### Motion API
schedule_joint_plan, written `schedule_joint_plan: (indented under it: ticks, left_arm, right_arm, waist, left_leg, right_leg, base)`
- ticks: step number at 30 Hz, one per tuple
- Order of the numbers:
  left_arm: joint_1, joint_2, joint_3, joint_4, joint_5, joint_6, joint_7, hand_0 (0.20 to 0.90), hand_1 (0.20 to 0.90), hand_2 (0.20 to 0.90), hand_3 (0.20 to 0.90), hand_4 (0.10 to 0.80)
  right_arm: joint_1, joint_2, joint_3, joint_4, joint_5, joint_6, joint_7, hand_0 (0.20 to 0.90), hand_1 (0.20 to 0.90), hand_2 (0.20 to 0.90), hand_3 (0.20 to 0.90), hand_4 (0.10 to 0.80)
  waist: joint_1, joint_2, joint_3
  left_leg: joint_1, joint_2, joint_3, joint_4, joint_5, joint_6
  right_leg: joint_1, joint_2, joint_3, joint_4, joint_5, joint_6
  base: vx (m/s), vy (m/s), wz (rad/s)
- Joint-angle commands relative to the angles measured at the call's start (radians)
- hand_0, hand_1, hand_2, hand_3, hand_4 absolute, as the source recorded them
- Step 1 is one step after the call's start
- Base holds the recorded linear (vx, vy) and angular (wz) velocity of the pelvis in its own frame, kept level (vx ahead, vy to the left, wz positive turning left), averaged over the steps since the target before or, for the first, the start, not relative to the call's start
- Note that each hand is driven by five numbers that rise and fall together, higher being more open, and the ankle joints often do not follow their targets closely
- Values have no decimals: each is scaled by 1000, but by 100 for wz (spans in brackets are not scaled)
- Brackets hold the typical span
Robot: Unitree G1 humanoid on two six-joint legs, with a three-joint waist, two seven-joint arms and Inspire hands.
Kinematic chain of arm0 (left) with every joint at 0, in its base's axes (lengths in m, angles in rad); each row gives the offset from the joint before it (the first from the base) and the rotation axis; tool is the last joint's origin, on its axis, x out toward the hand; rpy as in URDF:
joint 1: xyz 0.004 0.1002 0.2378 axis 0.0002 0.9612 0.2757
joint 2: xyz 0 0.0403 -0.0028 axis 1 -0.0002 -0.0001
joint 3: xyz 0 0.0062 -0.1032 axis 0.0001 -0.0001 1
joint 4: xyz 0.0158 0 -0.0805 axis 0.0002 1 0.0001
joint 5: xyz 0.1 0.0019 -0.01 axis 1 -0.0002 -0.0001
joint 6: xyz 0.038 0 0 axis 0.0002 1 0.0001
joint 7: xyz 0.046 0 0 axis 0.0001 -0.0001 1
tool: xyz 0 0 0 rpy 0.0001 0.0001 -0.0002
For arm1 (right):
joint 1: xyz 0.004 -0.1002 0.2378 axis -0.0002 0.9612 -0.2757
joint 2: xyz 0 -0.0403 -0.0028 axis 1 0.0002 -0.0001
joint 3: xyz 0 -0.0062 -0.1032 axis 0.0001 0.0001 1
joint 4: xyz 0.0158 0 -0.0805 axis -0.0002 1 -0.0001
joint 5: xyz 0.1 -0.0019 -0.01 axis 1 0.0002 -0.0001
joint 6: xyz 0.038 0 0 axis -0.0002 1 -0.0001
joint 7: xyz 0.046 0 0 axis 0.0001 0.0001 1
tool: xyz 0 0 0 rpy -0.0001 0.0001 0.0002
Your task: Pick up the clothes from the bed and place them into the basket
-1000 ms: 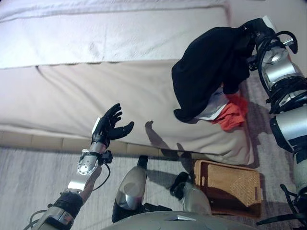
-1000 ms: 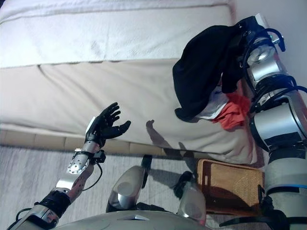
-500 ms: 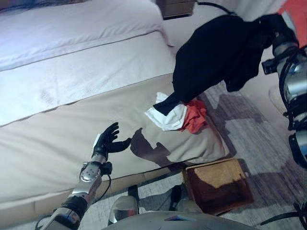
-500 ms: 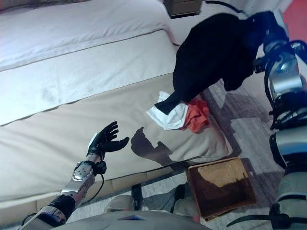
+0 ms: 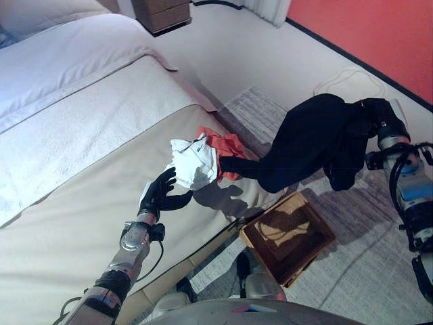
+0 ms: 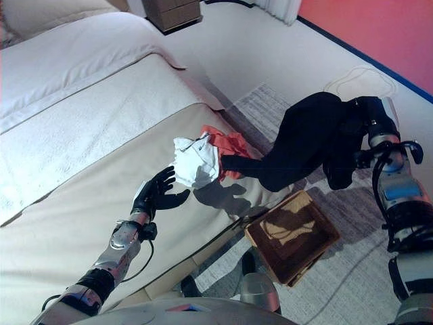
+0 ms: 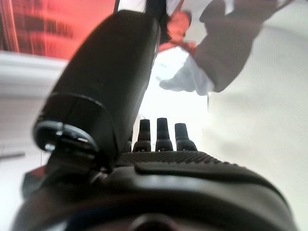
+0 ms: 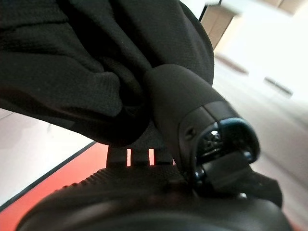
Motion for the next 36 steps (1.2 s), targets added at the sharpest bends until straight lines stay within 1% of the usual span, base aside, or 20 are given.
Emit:
schedule_joint_plan:
  ticks: [1, 5, 10, 17, 23, 25, 33, 34, 35, 36]
  left_arm:
    - [-30, -4, -17, 41, 34, -79, -11, 900, 900, 900, 900, 800]
    - [-28, -7, -17, 46, 34, -81, -16, 900, 900, 900, 900, 800]
    - [-37, -13, -21, 60, 31, -81, -17, 900, 900, 900, 900, 800]
    - [-39, -17, -18, 66, 42, -76, -20, 900, 900, 900, 900, 800]
    - [-57, -25, -20, 75, 51, -71, -17, 900, 900, 900, 900, 800]
    - [-62, -27, -20, 80, 51, -72, -16, 900, 900, 900, 900, 800]
    - [-64, -37, -32, 95, 55, -82, -24, 900, 900, 900, 900, 800]
    - [-64, -37, -35, 98, 55, -86, -26, 900, 900, 900, 900, 800]
    - [-63, -37, -36, 101, 53, -90, -29, 900, 900, 900, 900, 800]
    - [-65, -37, -35, 103, 55, -93, -32, 900, 900, 900, 900, 800]
  right_arm:
    - [-55, -18, -97, -60, 62, -128, -103, 300, 300, 300, 200, 100]
    - [5, -3, -154, -70, 67, -136, -123, 300, 300, 300, 200, 100]
    - [46, 13, -184, -48, 74, -135, -123, 300, 300, 300, 200, 100]
    - [99, 46, -164, 21, 60, -80, -40, 300, 300, 300, 200, 100]
    - [106, 94, -124, 134, 35, -92, 37, 300, 300, 300, 200, 100]
    - [101, 106, -110, 156, 32, -87, 48, 300, 300, 300, 200, 100]
    - [133, 186, -95, 315, 22, -121, 91, 300, 300, 300, 200, 100]
    - [132, 194, -89, 334, 23, -121, 102, 427, 427, 427, 348, 248]
    - [131, 199, -84, 350, 10, -118, 105, 900, 900, 900, 900, 800]
    - [133, 211, -75, 376, -6, -114, 106, 900, 900, 900, 900, 800]
  waist:
    - [-5, -3, -171]
    - [-25, 2, -173]
    - [-40, 6, -173]
    - [-48, 6, -170]
    - [-41, 10, -164]
    - [-40, 12, -163]
    - [-23, 22, -161]
    - [-19, 23, -161]
    - [-16, 23, -160]
    - [-11, 24, -160]
  left_leg:
    - [-44, 23, 2, 4, -96, -3]
    - [-40, 26, 16, 3, -98, -6]
    - [-39, 28, 27, 3, -98, -10]
    - [-43, 29, 38, 5, -94, -12]
    - [-44, 29, 43, 8, -94, -12]
    - [-45, 29, 45, 8, -93, -12]
    - [-44, 26, 40, 8, -95, -9]
    - [-44, 25, 37, 8, -95, -9]
    - [-44, 25, 35, 9, -95, -9]
    - [-45, 25, 32, 9, -94, -9]
  right_leg:
    - [-26, 0, 3, 18, -41, 47]
    - [-31, 9, 23, 16, -39, 46]
    - [-37, 15, 34, 15, -35, 48]
    - [-47, 18, 41, 17, -30, 47]
    - [-53, 17, 36, 18, -27, 48]
    - [-55, 17, 34, 18, -26, 48]
    - [-56, 12, 21, 19, -24, 51]
    - [-56, 11, 18, 19, -24, 51]
    - [-55, 10, 16, 20, -25, 51]
    - [-55, 9, 12, 20, -24, 51]
  base:
    - [9, -9, -19]
    - [6, -9, -13]
    - [-2, -10, -9]
    - [-5, -7, -6]
    - [0, 0, 0]
    - [0, 0, 0]
    - [0, 0, 0]
    - [0, 0, 0]
    - [0, 0, 0]
    - [0, 0, 0]
